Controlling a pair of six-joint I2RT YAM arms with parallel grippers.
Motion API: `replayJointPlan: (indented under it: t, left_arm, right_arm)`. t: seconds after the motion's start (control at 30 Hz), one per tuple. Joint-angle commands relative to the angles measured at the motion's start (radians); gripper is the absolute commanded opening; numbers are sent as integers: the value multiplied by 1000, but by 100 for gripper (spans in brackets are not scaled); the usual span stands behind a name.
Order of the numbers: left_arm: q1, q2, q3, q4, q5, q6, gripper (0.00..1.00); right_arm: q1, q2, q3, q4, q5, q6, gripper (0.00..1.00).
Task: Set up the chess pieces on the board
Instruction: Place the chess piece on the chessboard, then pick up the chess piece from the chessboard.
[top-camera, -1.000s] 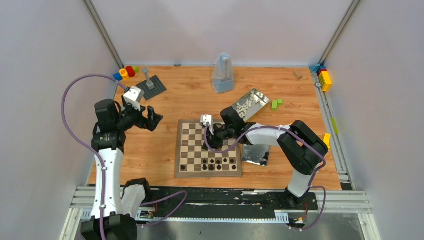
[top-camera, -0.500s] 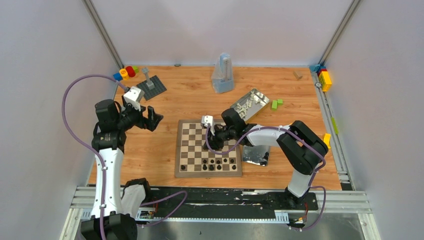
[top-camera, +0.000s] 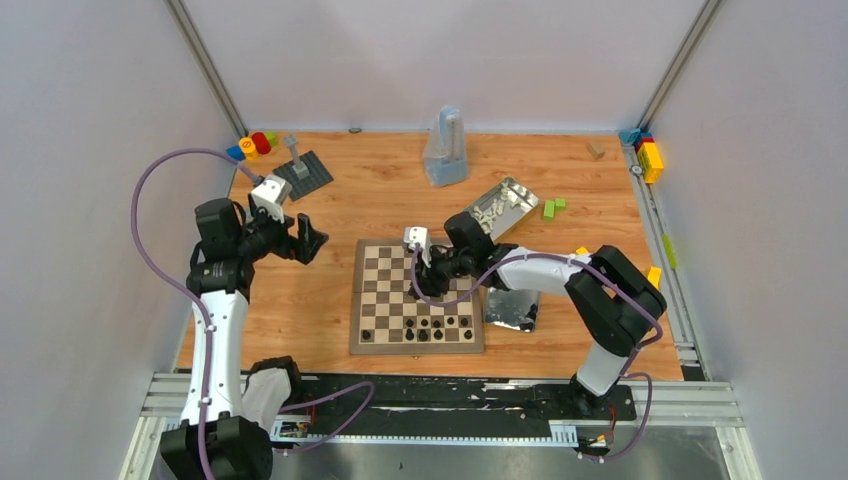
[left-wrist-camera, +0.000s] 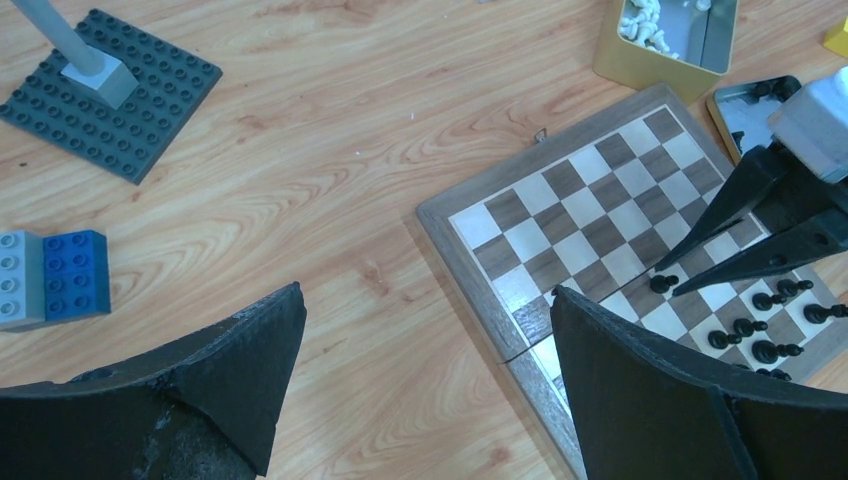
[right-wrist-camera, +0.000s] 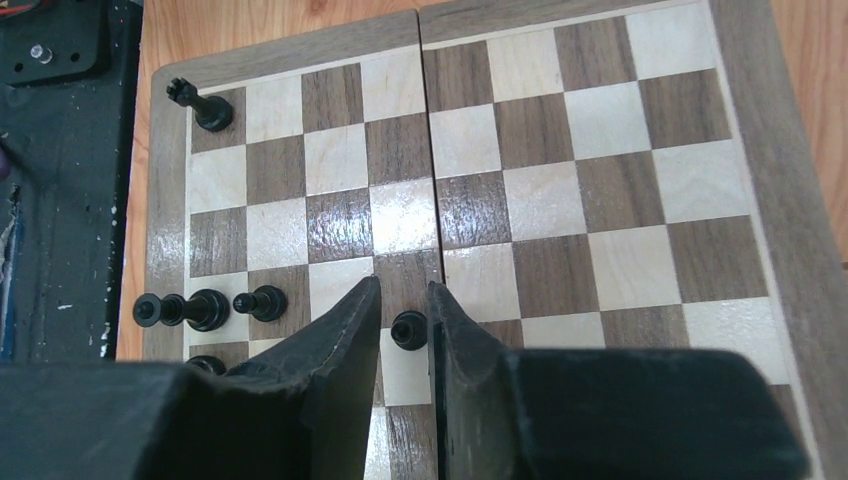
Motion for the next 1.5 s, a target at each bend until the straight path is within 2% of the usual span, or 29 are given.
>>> replayJointPlan:
  t: [0.0,0.2,0.23,0.43,0.6,0.8,1.07,1.47]
  left_arm:
    - [-27,31,33,-18,19,42,100]
    - [-191,114,89,-96,-102,108,100]
    - [-250,123,97,-100,-111,119,100]
    - [-480,235,136,-95,-212,164,100]
    - [-684,402,192,-102,-337,201,100]
    - [-877,613,302,-142,-405,217,91]
    - [-992,791,403,-228,-457,210,73]
    - [-1038,904,443,-297,-470,217,55]
  right_arm:
    - [-17,-105,93,-95,22,-19,26]
    - [-78,-253,152,-273,113,-13,31]
    - [-93,-281,154,-296,134,-10,31]
    - [-269,-439,135,-392,155,35,34]
    - [-394,-523,112,-464,132,62,35]
    - [-446,-544,77,-514,127,81,35]
    - [-469,-502,84,-532,91,67,33]
    - [-473,-488,84,-540,92,56,32]
